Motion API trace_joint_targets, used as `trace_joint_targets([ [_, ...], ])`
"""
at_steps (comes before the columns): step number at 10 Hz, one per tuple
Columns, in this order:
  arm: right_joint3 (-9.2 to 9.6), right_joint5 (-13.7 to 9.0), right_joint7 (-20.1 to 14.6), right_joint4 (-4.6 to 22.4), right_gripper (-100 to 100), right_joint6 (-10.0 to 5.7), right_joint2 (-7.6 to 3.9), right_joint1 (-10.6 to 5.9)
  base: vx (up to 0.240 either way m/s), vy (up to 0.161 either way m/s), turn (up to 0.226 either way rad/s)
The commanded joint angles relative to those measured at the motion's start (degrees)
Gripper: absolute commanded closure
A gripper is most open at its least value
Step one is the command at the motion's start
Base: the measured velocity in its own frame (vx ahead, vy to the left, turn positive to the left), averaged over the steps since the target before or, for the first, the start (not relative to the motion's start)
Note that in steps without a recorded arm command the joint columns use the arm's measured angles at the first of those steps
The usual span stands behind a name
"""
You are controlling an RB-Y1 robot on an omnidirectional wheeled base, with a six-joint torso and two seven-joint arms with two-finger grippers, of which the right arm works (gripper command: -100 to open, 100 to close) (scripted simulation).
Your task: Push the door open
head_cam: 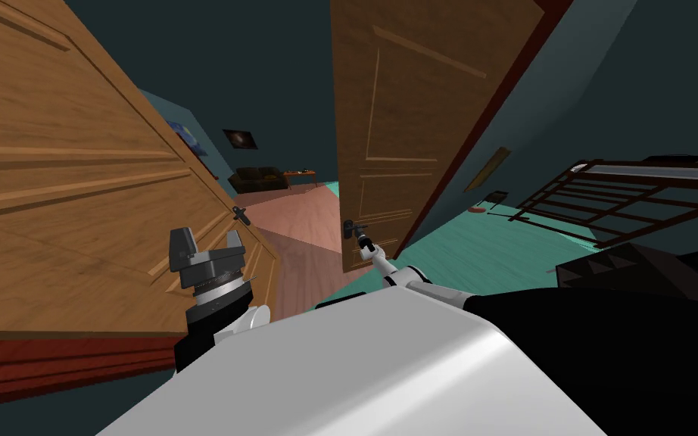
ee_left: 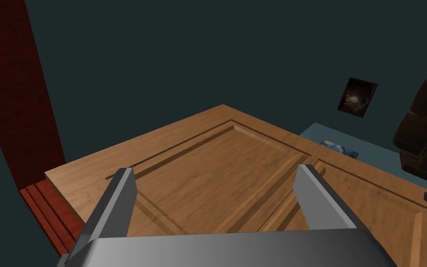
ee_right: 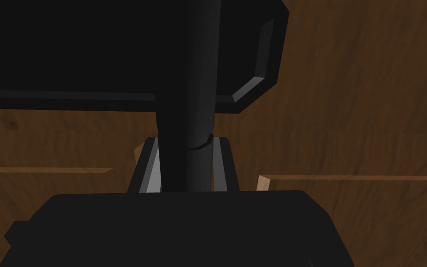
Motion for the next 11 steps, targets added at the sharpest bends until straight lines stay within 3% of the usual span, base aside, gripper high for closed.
trace_joint_targets([
  [1, -1.64, -0.4, 0.8, -1.3, 100, 0.78, -0.79, 0.51, 0.136, 0.102, -0.054],
  [7, -4.85, -1.4, 1.8, -1.0, 100, 0.82, -2.07, 0.9, 0.147, 0.125, -0.067],
  [9, -4.85, -1.4, 1.8, -1.0, 100, 0.82, -2.07, 0.9, 0.085, 0.057, -0.019],
  [11, -6.54, -1.9, 2.3, -0.9, 100, 0.85, -2.7, 1.11, 0.147, 0.128, -0.065],
])
